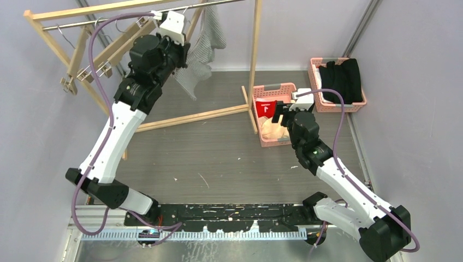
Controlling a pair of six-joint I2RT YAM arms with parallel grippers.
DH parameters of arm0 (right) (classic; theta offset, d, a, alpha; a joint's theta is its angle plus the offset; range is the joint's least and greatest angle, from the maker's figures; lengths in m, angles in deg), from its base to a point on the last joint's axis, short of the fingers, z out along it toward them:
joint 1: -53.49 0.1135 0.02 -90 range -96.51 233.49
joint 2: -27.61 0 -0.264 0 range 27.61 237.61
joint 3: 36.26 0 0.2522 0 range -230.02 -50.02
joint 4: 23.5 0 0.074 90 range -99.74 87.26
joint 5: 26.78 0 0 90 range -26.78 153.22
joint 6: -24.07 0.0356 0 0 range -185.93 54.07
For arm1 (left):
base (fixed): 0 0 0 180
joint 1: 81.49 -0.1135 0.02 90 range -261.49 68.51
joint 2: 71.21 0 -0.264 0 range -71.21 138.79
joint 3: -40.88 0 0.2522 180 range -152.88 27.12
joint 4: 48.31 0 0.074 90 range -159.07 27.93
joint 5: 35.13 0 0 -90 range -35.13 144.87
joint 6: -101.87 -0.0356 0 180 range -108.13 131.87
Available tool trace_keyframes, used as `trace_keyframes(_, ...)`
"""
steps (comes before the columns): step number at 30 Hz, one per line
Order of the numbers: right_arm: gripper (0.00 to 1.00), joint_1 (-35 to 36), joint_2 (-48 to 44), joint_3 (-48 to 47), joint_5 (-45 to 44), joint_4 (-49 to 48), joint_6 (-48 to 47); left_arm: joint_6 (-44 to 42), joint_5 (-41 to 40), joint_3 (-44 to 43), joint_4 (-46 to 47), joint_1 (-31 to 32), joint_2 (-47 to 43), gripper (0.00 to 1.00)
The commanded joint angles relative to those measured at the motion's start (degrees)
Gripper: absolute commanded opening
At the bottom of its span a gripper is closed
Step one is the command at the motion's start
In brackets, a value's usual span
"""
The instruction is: Remove the underwear clipped to the hanger
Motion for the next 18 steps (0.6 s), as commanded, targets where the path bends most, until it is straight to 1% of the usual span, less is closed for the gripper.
trace_keyframes(1,0.81,0.25,0.40,-0.67,0.28,-3.13,0.39,0.03,0.22,5.85,9.36,0.12,-8.00,0.00)
trace_keyframes(2,0.81,0.25,0.73,-0.76,0.51,-3.12,0.50,-0.09,-0.12,8.64,10.48,0.11,-9.13,0.00)
trace_keyframes(4,0.81,0.25,1.30,-0.94,0.68,-3.00,0.71,-0.48,-0.86,11.02,11.41,0.11,-10.75,0.00)
trace_keyframes(7,0.81,0.29,1.63,-0.94,0.76,-2.86,1.02,-0.30,-0.46,12.70,9.48,0.11,-12.19,0.00)
trace_keyframes(9,0.81,0.29,1.50,-0.77,0.80,-2.97,1.13,0.32,0.77,13.54,6.56,0.16,-13.76,0.00)
trace_keyframes(12,0.84,0.25,1.58,-0.96,2.13,-3.21,1.19,2.95,6.25,14.08,-1.40,0.19,-15.88,0.00)
trace_keyframes(14,0.87,0.25,1.85,-1.67,4.61,-3.21,1.40,4.99,11.80,15.87,-6.80,0.37,-17.81,0.00)
trace_keyframes(16,0.91,0.25,2.43,-2.96,8.47,-3.19,1.17,6.66,16.07,18.46,-11.20,0.52,-19.89,0.00)
trace_keyframes(18,0.99,0.30,3.64,-4.93,12.97,-3.02,0.24,7.18,21.47,21.01,-15.02,0.63,-21.99,0.00)
